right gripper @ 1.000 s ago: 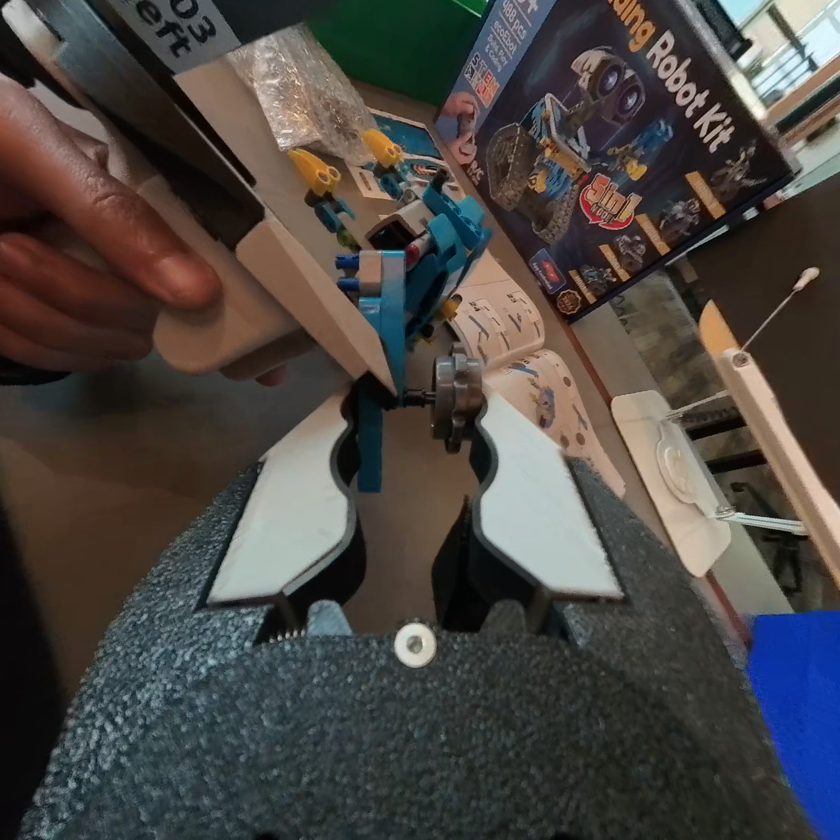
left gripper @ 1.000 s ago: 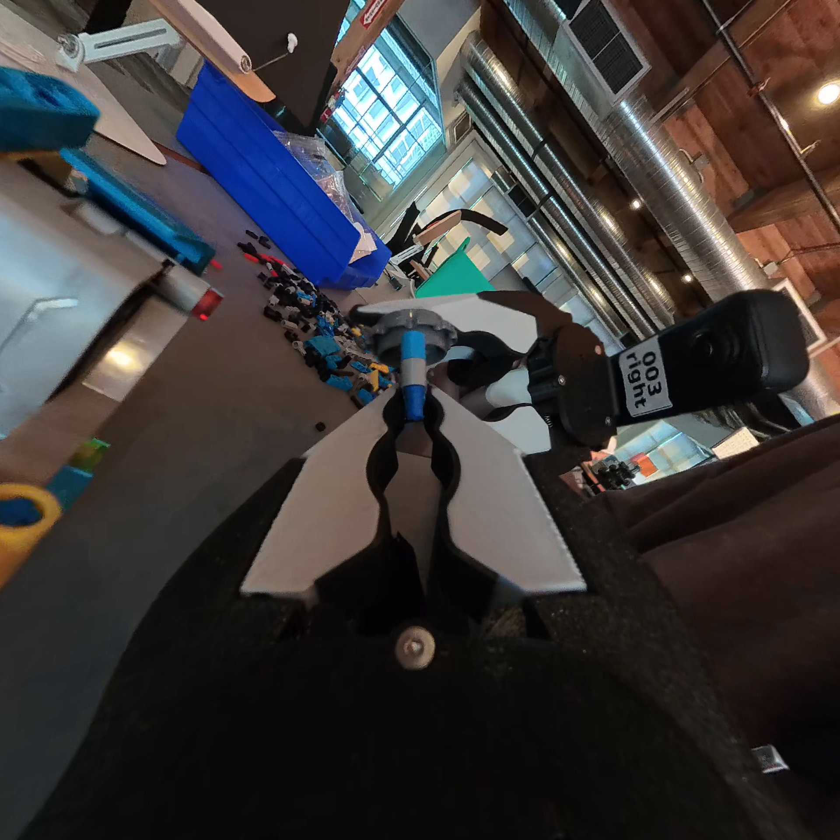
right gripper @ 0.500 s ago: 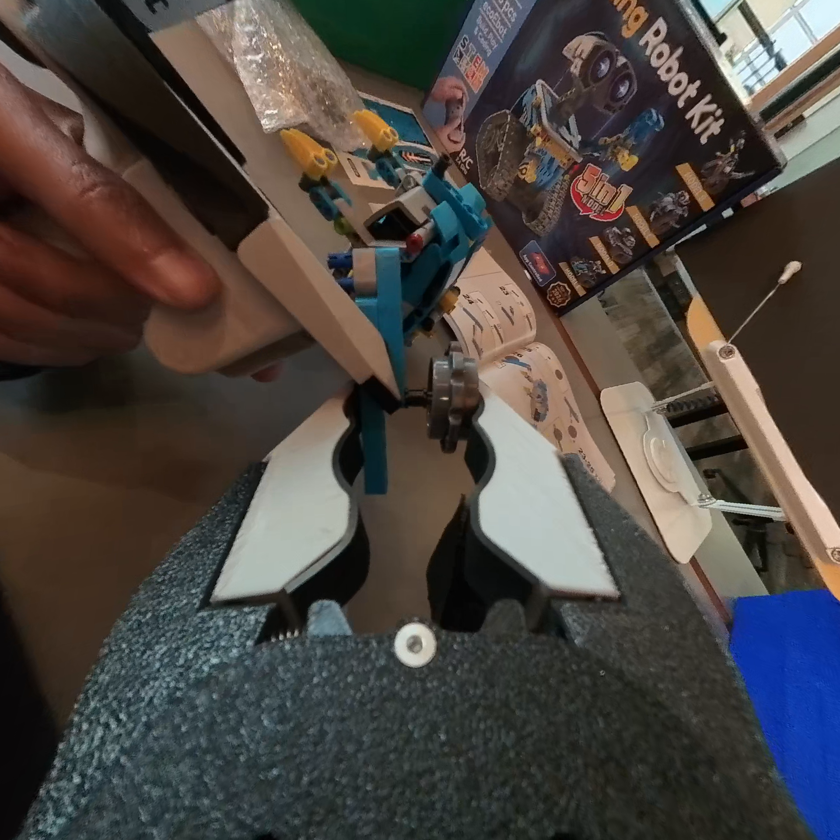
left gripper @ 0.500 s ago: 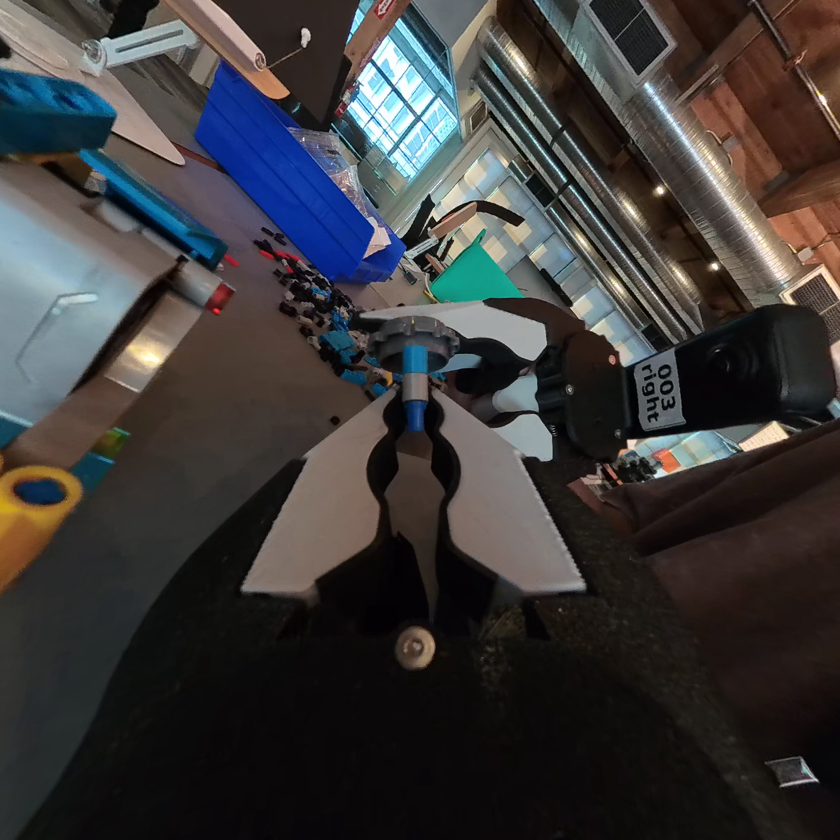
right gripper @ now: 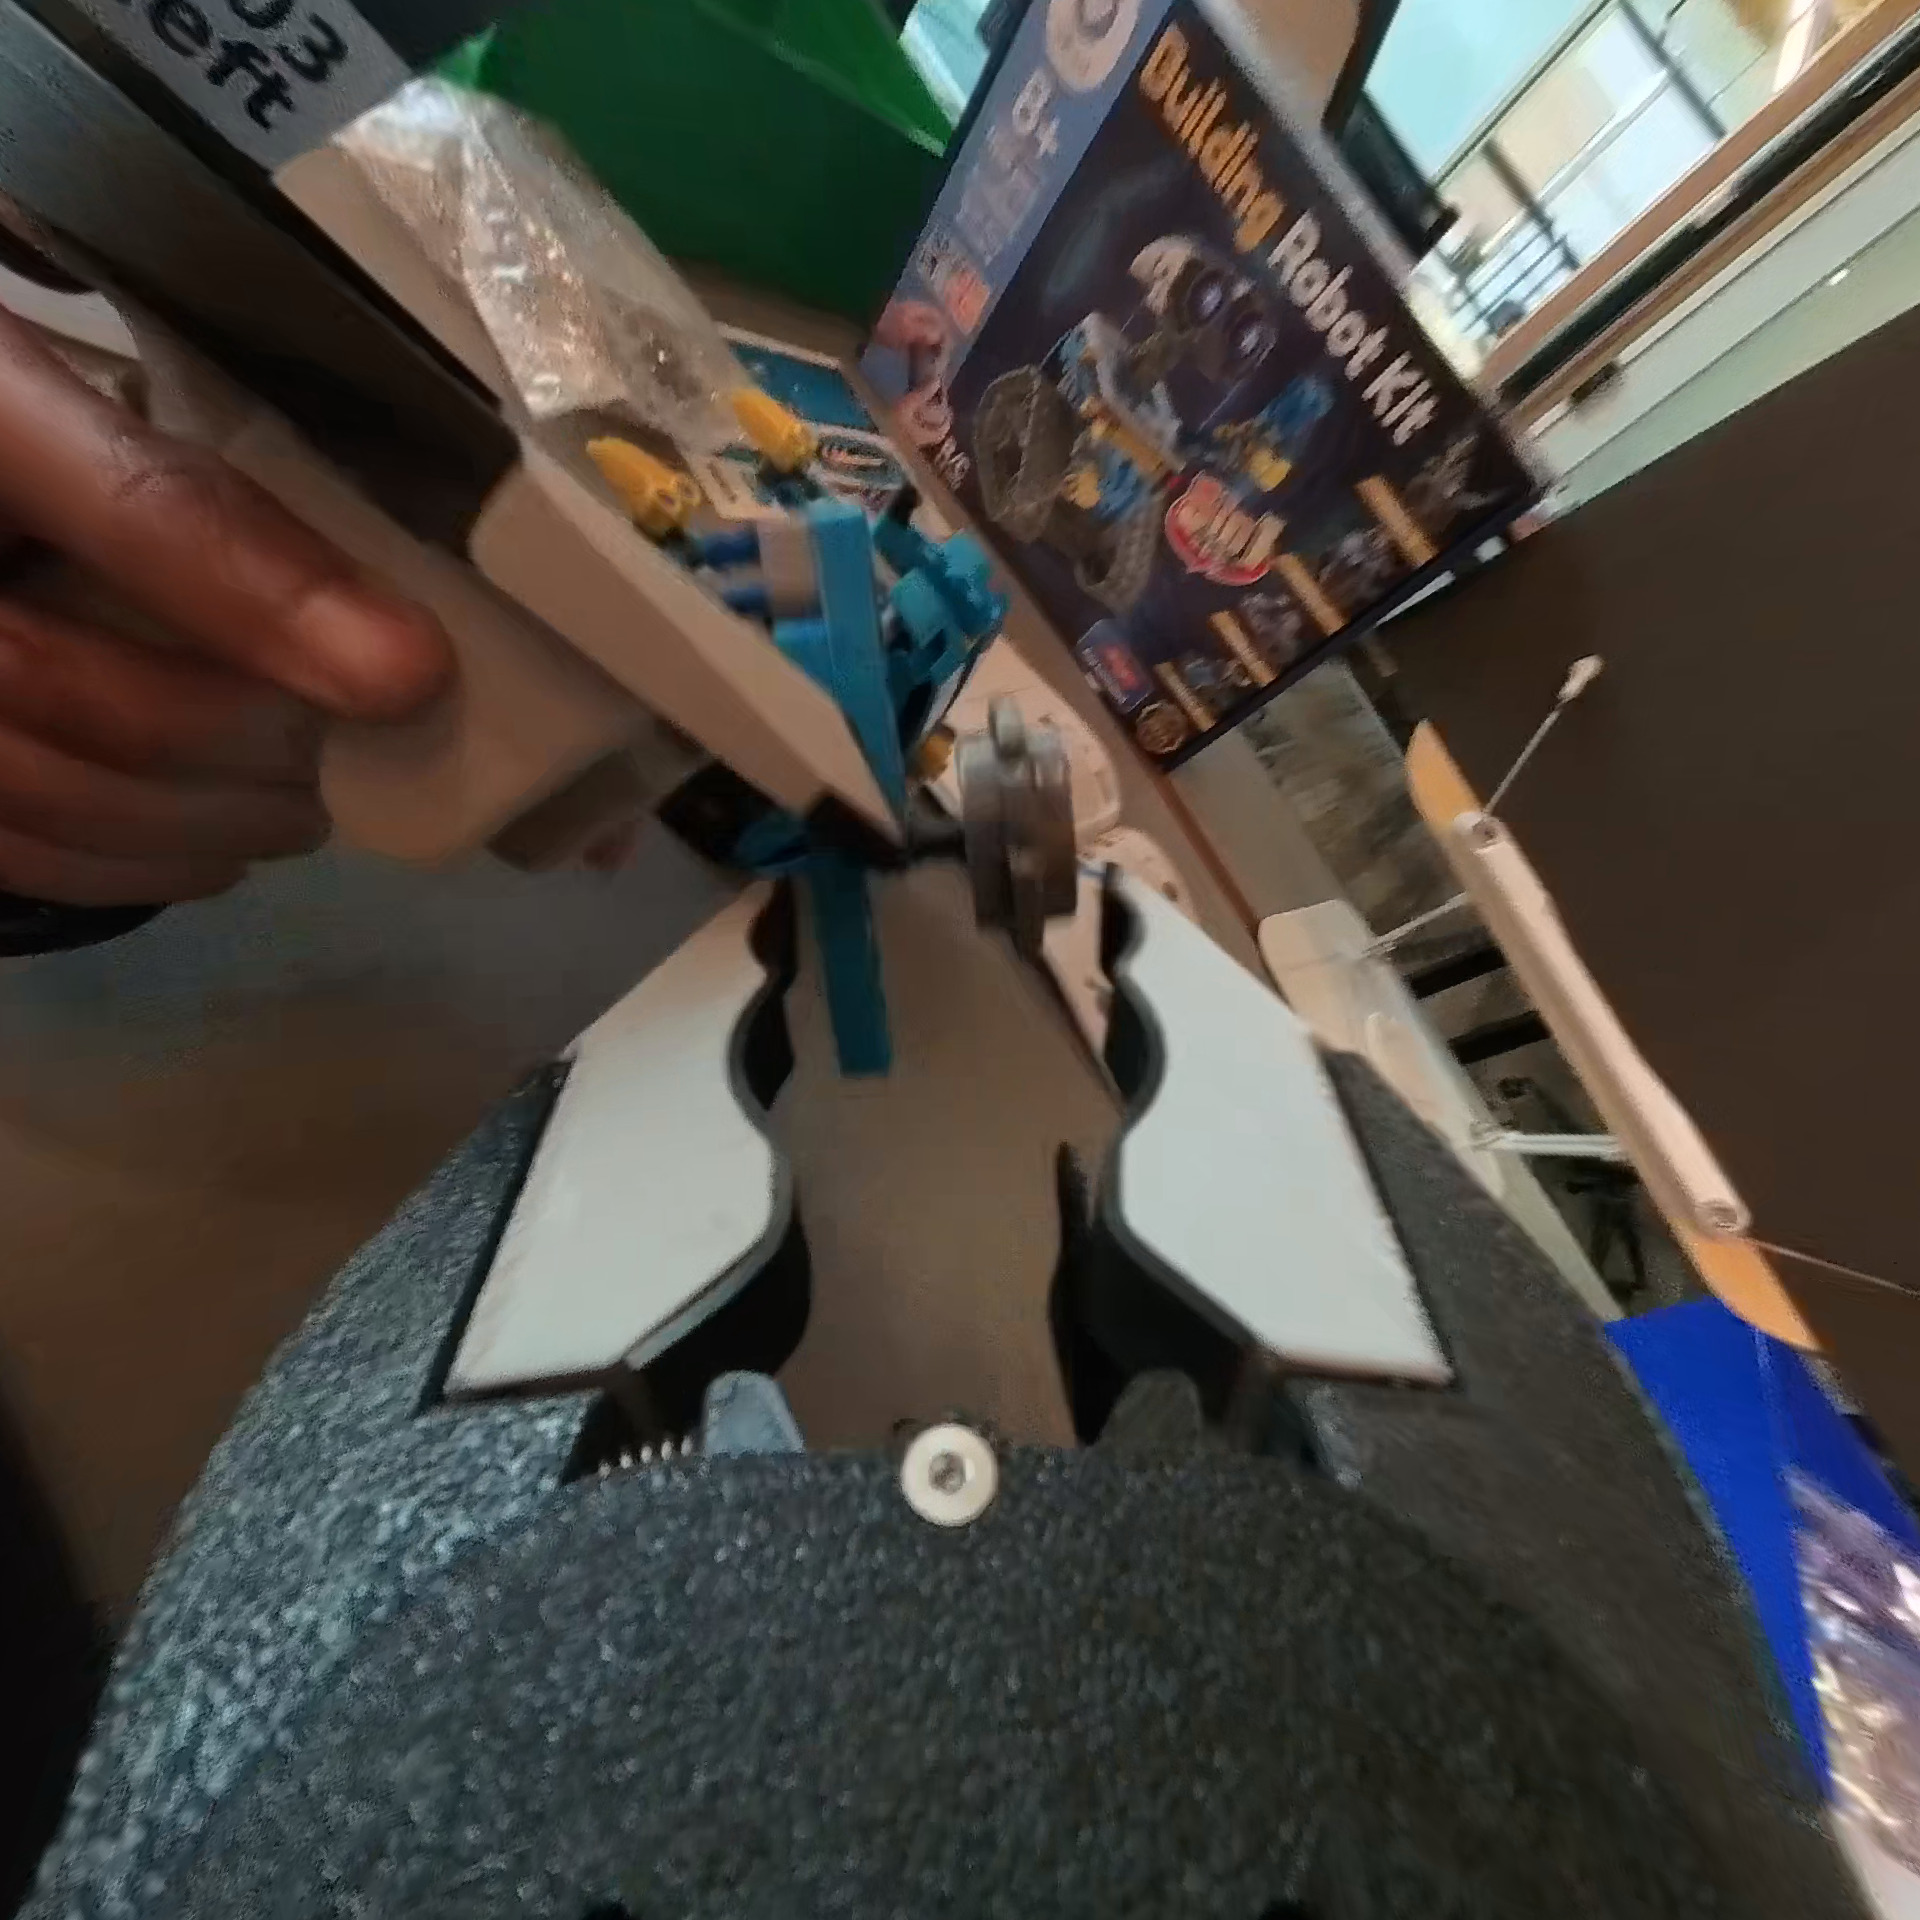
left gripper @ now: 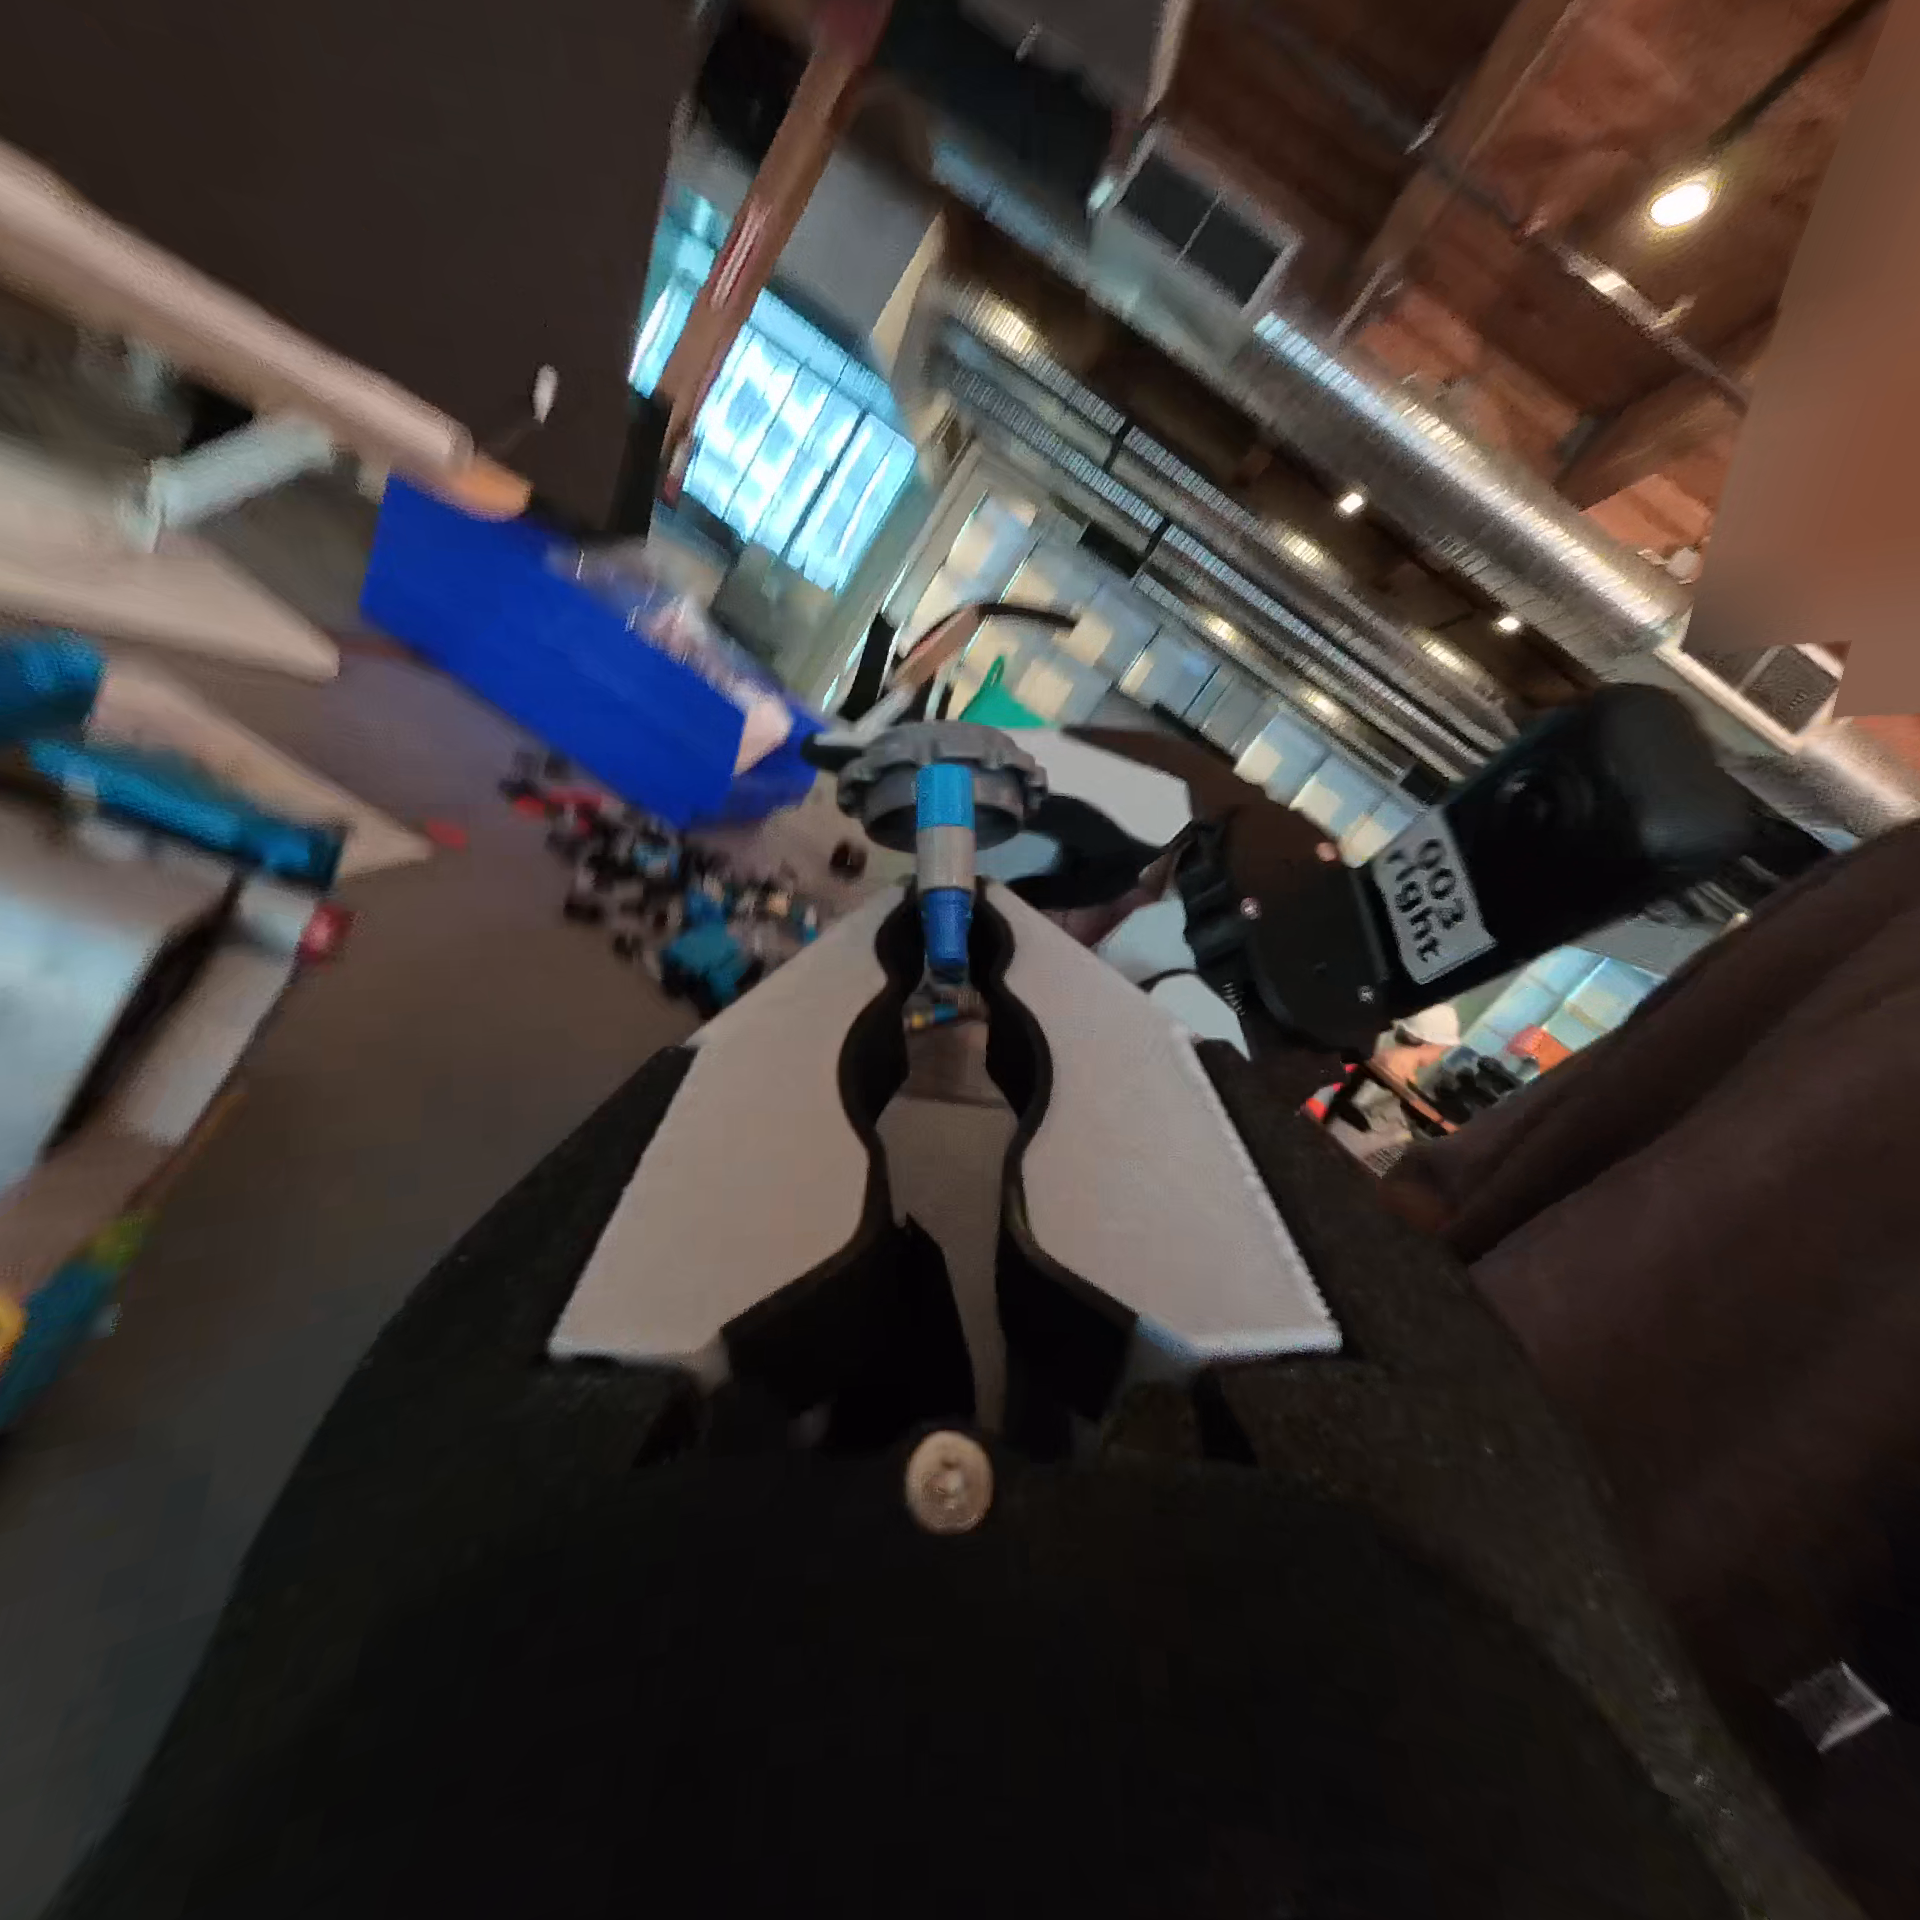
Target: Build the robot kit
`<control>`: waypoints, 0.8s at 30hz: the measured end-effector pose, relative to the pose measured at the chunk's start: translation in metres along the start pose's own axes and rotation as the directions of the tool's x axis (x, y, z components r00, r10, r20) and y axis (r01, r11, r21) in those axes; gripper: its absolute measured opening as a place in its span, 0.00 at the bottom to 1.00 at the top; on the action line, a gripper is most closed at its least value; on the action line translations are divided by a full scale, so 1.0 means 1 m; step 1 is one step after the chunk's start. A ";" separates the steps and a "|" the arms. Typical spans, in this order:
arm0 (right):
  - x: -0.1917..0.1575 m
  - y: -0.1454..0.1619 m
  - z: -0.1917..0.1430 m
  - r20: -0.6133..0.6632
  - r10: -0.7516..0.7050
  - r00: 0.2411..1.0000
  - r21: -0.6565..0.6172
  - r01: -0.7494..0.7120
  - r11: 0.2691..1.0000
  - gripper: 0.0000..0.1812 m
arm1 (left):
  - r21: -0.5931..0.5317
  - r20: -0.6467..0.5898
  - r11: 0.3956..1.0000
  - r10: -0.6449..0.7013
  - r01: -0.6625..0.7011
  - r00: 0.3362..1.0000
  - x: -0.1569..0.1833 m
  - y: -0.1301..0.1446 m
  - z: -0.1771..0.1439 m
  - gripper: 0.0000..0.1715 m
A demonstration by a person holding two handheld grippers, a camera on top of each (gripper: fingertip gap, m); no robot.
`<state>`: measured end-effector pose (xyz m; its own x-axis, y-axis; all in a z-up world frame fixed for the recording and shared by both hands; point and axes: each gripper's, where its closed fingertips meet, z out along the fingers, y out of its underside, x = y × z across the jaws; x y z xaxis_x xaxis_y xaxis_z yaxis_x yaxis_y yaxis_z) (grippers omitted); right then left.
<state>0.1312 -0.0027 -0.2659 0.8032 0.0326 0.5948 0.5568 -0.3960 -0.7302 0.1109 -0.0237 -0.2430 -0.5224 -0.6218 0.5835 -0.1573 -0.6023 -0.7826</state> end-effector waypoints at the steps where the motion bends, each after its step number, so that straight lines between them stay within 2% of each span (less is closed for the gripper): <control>1: 0.003 -0.004 -0.007 0.002 0.004 1.000 0.010 -0.004 1.000 0.37 | 0.054 -0.029 0.997 0.061 -0.059 0.998 0.010 -0.011 -0.004 0.04; 3: 0.007 -0.013 -0.023 0.048 0.090 0.995 0.046 -0.092 0.995 0.41 | 0.126 -0.074 0.975 0.194 -0.183 0.978 0.028 -0.025 -0.011 0.04; 6: 0.016 -0.022 -0.046 0.098 0.219 0.971 0.106 -0.229 0.968 0.41 | 0.191 -0.111 0.938 0.313 -0.289 0.943 0.047 -0.032 -0.016 0.04; 12: 0.008 -0.049 -0.081 0.271 0.377 0.886 0.230 -0.440 0.868 0.36 | 0.225 -0.145 0.917 0.365 -0.328 0.920 0.058 -0.031 -0.016 0.04; 15: 0.003 -0.050 -0.082 0.273 0.365 0.890 0.243 -0.431 0.869 0.35 | 0.209 -0.147 0.922 0.360 -0.327 0.921 0.057 -0.028 -0.014 0.04; 21: -0.002 -0.039 -0.068 0.168 0.192 0.967 0.182 -0.222 0.958 0.34 | 0.177 -0.160 0.937 0.330 -0.302 0.930 0.056 -0.024 -0.011 0.04; 24: 0.002 -0.023 -0.062 0.211 0.224 0.951 0.122 -0.253 0.960 0.33 | 0.138 -0.142 0.947 0.310 -0.291 0.940 0.050 -0.021 -0.010 0.04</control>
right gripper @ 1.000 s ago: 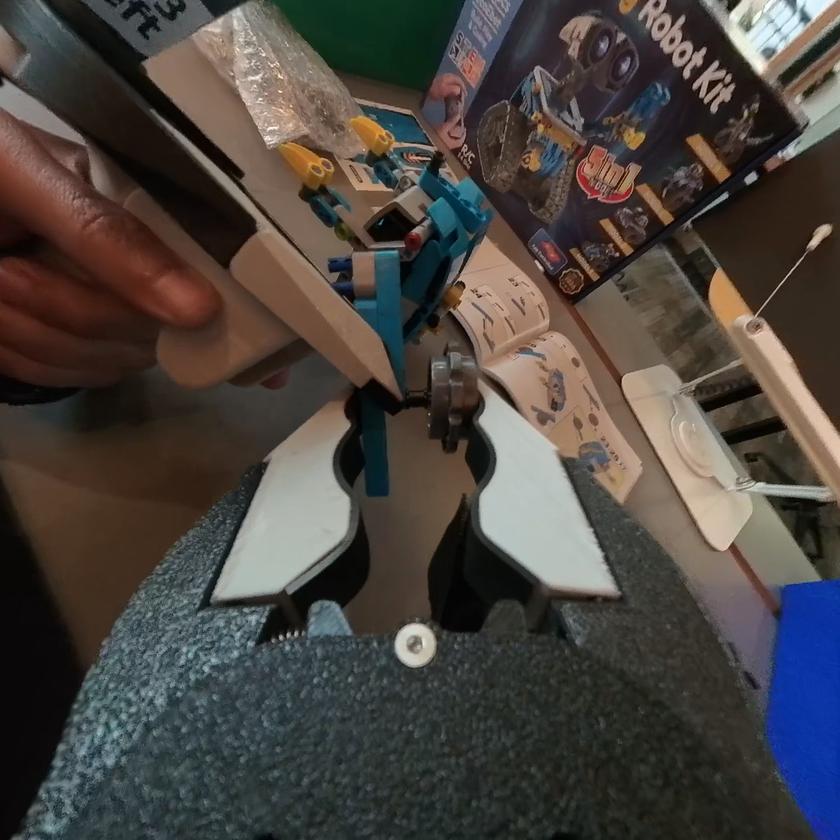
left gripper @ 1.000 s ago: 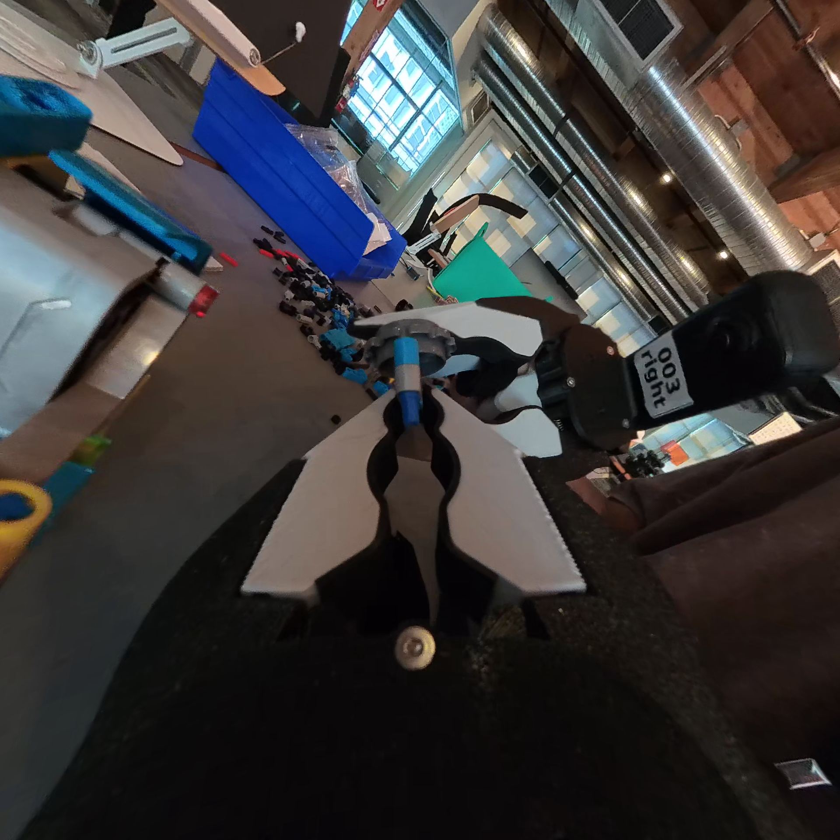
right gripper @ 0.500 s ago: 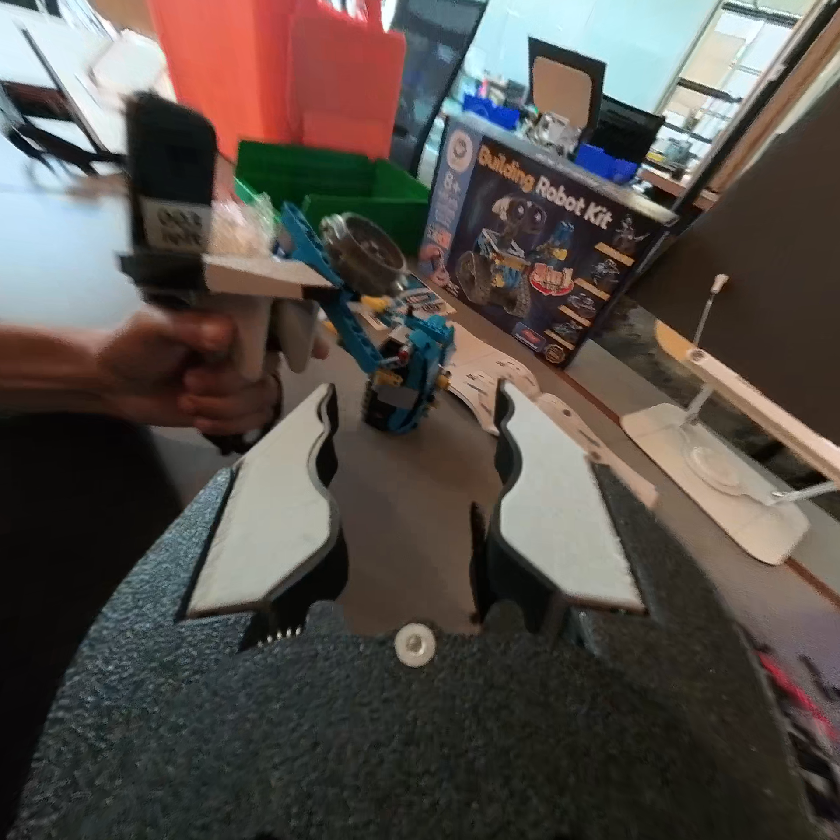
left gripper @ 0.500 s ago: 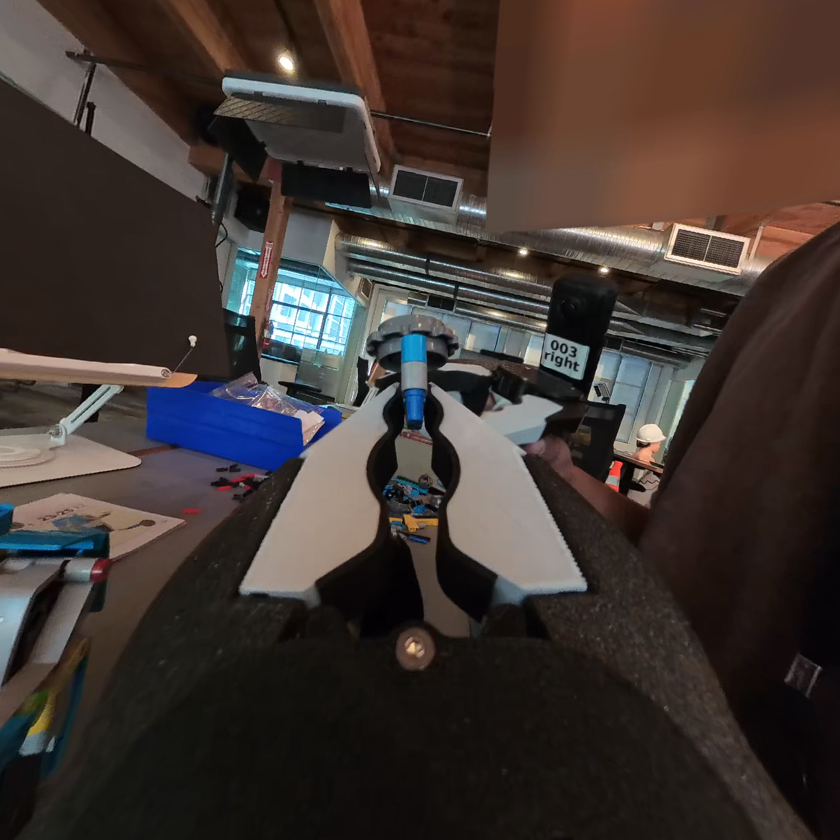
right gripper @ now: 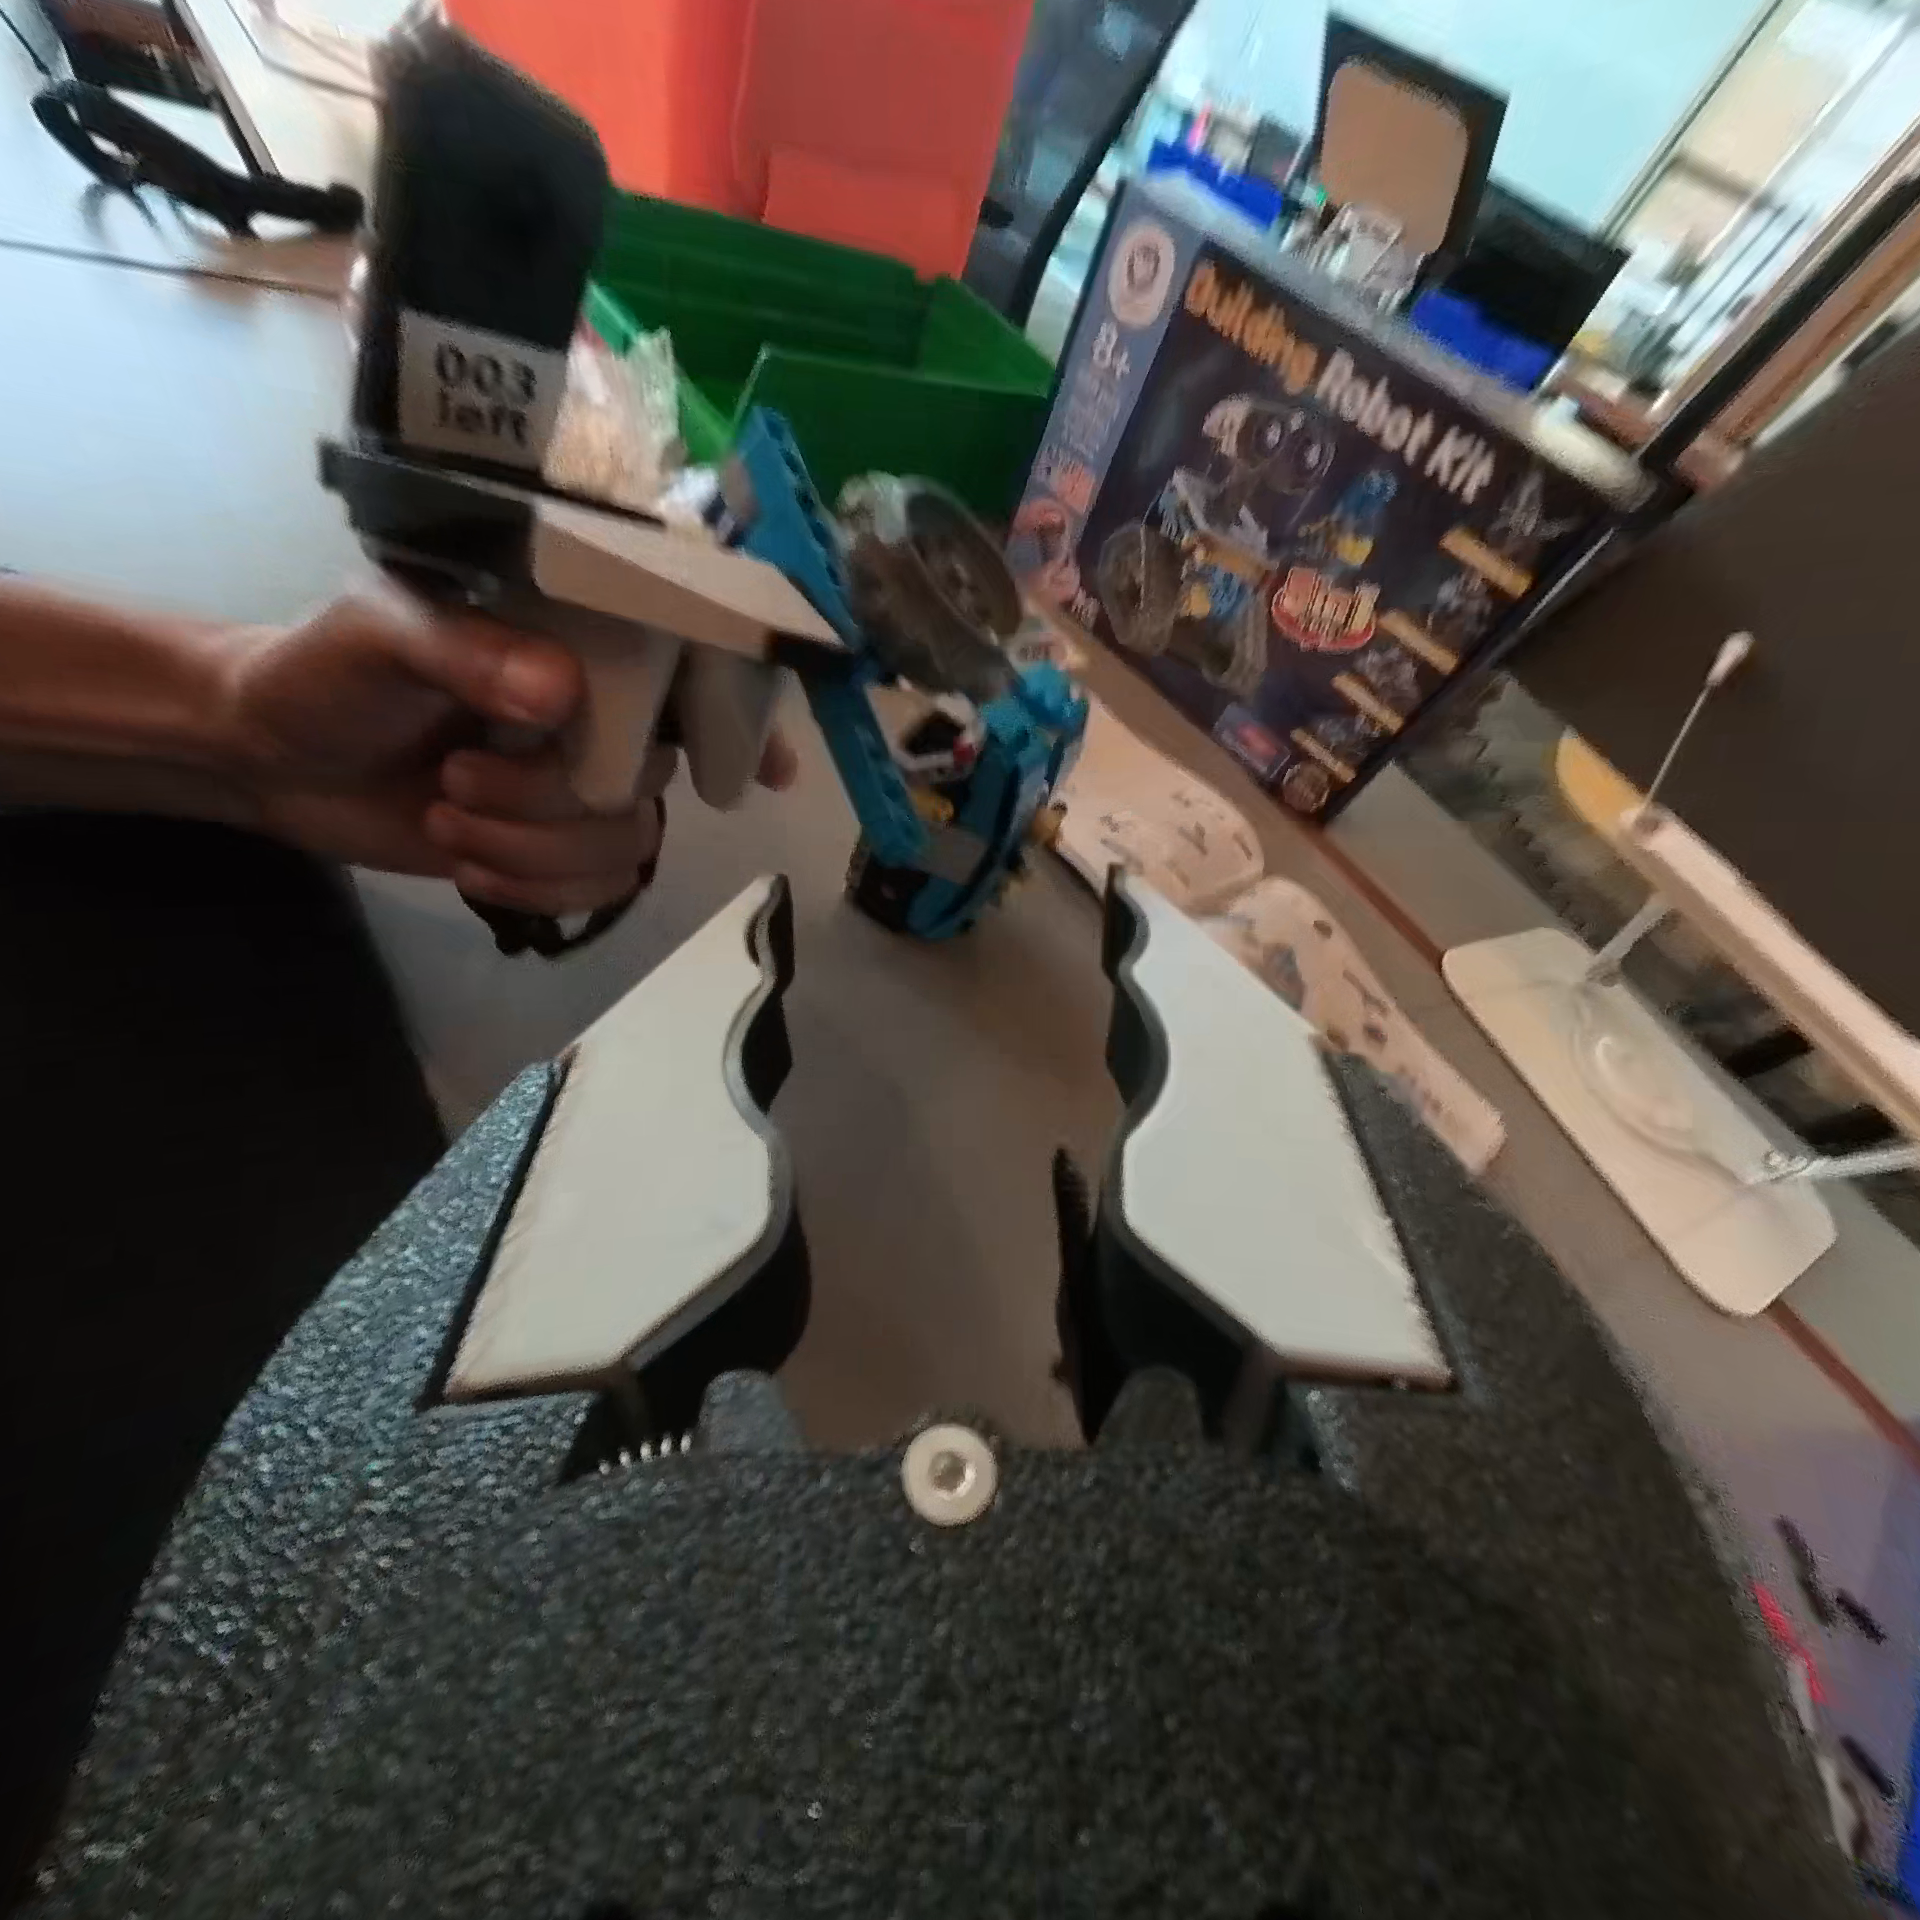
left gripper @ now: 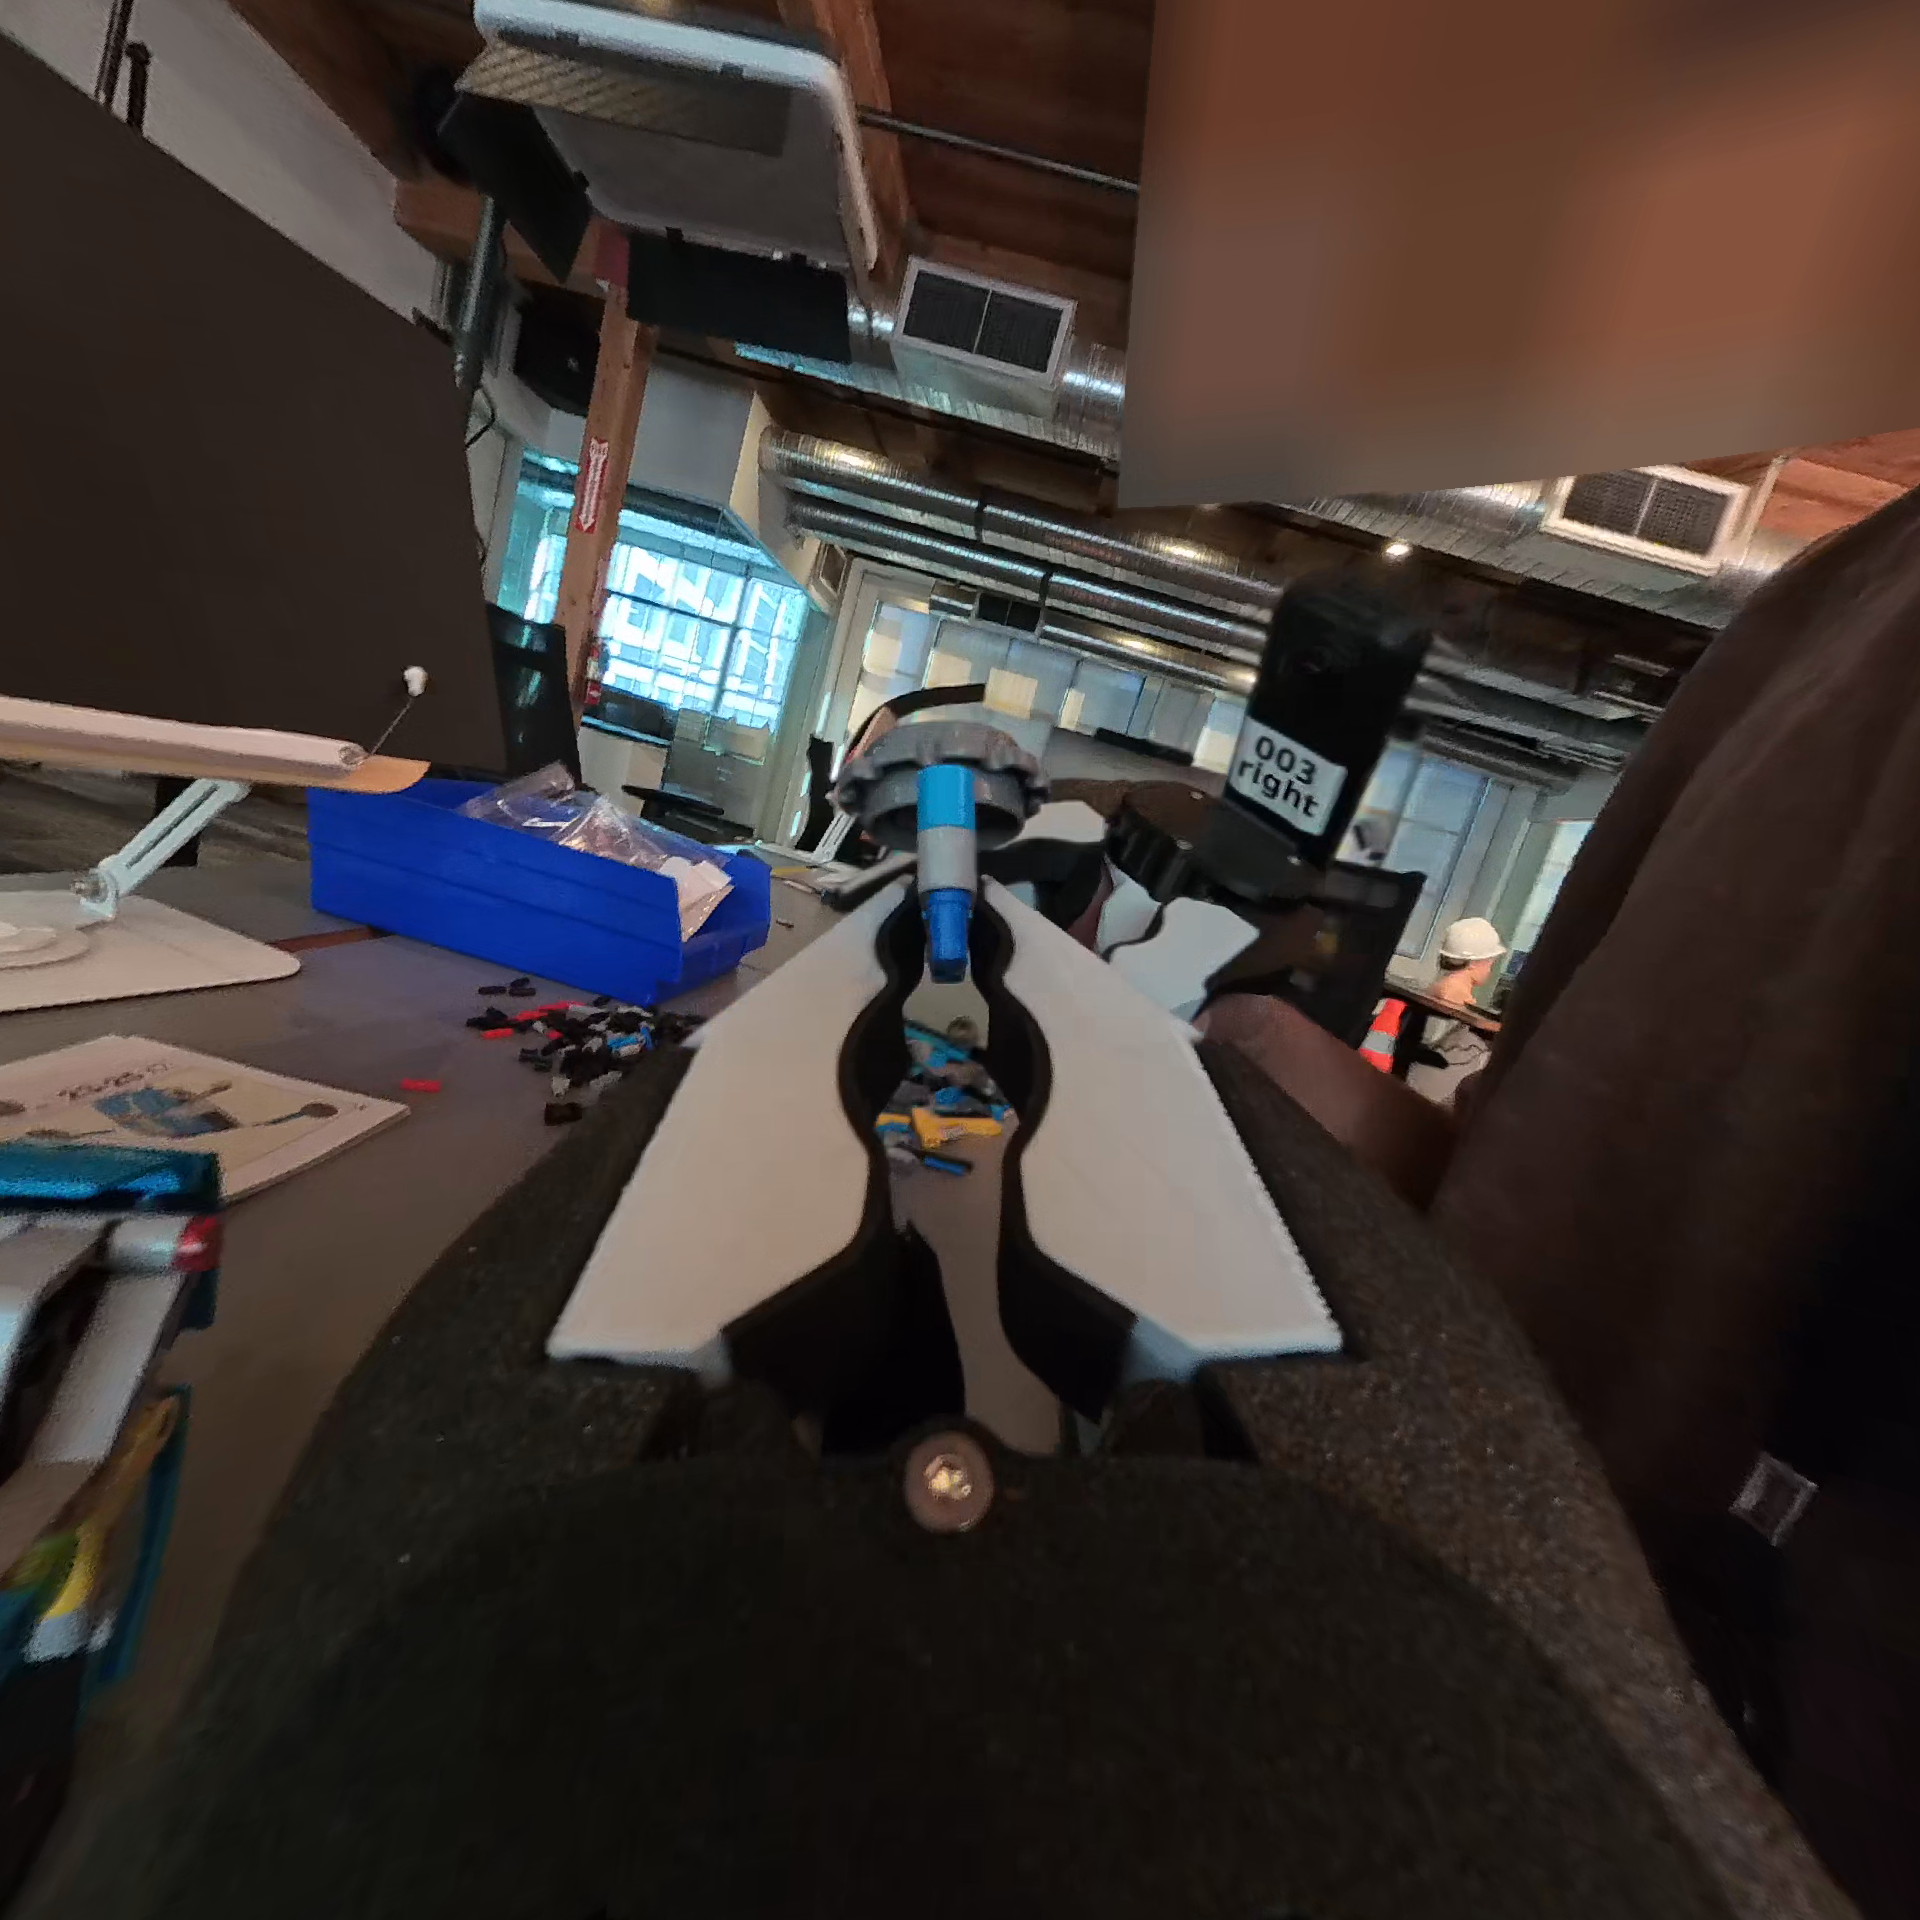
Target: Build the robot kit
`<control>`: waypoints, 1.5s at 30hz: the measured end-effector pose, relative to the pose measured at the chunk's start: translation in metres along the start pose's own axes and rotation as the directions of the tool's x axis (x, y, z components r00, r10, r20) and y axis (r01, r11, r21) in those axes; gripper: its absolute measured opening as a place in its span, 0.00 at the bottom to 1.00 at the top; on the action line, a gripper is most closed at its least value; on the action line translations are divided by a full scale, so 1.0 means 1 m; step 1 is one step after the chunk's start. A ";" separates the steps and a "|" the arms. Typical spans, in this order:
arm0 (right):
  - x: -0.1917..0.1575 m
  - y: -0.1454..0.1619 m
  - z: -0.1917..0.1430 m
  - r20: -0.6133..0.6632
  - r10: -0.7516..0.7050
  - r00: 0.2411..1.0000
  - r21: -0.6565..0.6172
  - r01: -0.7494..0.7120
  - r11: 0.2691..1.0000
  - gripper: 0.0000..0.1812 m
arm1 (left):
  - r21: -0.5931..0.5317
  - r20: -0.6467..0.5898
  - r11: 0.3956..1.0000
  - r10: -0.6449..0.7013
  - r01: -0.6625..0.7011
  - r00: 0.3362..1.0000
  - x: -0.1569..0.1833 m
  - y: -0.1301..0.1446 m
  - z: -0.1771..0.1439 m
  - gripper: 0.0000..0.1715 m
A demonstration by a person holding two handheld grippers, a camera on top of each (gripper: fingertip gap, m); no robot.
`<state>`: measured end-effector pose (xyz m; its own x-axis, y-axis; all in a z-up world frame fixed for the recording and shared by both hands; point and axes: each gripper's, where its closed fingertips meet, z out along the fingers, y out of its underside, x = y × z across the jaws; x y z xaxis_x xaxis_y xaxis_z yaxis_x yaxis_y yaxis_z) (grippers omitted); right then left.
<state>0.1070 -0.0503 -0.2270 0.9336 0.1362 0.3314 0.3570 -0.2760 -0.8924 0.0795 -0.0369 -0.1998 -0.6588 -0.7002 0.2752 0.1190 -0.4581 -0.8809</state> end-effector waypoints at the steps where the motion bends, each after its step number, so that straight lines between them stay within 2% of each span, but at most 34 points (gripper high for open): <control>1: 0.006 0.014 -0.001 0.022 0.024 0.999 -0.051 -0.023 0.998 0.32 | -0.015 0.027 1.000 0.003 -0.003 1.000 -0.005 0.002 -0.001 0.04; 4: 0.029 0.090 -0.008 0.063 0.150 0.987 -0.325 -0.122 0.938 0.33 | -0.104 0.120 0.994 0.056 -0.044 0.991 -0.021 0.013 -0.003 0.04; 6: 0.047 0.145 -0.013 0.014 0.242 0.970 -0.482 -0.206 0.852 0.25 | -0.151 0.144 0.984 0.114 -0.092 0.983 -0.024 0.019 -0.002 0.04; 7: 0.049 0.163 -0.013 0.004 0.285 0.959 -0.521 -0.241 0.819 0.21 | -0.164 0.153 0.981 0.133 -0.107 0.979 -0.025 0.021 -0.002 0.04; 9: 0.042 0.177 -0.007 0.031 0.362 0.931 -0.527 -0.293 0.798 0.18 | -0.166 0.155 0.981 0.128 -0.101 0.980 -0.025 0.023 -0.001 0.04; 14: 0.037 0.191 0.010 0.015 0.374 0.927 -0.512 -0.314 0.800 0.15 | -0.158 0.170 0.983 0.116 -0.090 0.978 -0.029 0.021 -0.003 0.04; 20: 0.037 0.192 0.014 0.025 0.389 0.921 -0.504 -0.324 0.800 0.09 | -0.163 0.160 0.983 0.108 -0.082 0.981 -0.027 0.023 -0.002 0.04; 29: 0.036 0.192 0.015 0.055 0.350 0.935 -0.475 -0.284 0.833 0.04 | -0.173 0.157 0.981 0.109 -0.082 0.982 -0.028 0.026 -0.001 0.04; 34: 0.036 0.190 0.014 0.052 0.416 0.908 -0.448 -0.351 0.822 0.04 | -0.164 0.173 0.984 0.098 -0.070 0.980 -0.033 0.026 -0.003 0.04; 37: 0.041 0.165 0.013 0.074 0.482 0.873 -0.345 -0.431 0.834 0.04 | -0.157 0.181 0.985 0.093 -0.065 0.979 -0.036 0.025 -0.004 0.04; 41: 0.049 0.108 0.007 0.154 0.509 0.847 -0.144 -0.490 0.860 0.04 | -0.156 0.150 0.987 0.064 -0.040 0.987 -0.032 0.024 -0.003 0.04; 45: 0.054 0.071 0.000 0.223 0.515 0.828 -0.039 -0.520 0.853 0.04 | -0.152 0.160 0.988 0.051 -0.026 0.986 -0.034 0.023 -0.005 0.04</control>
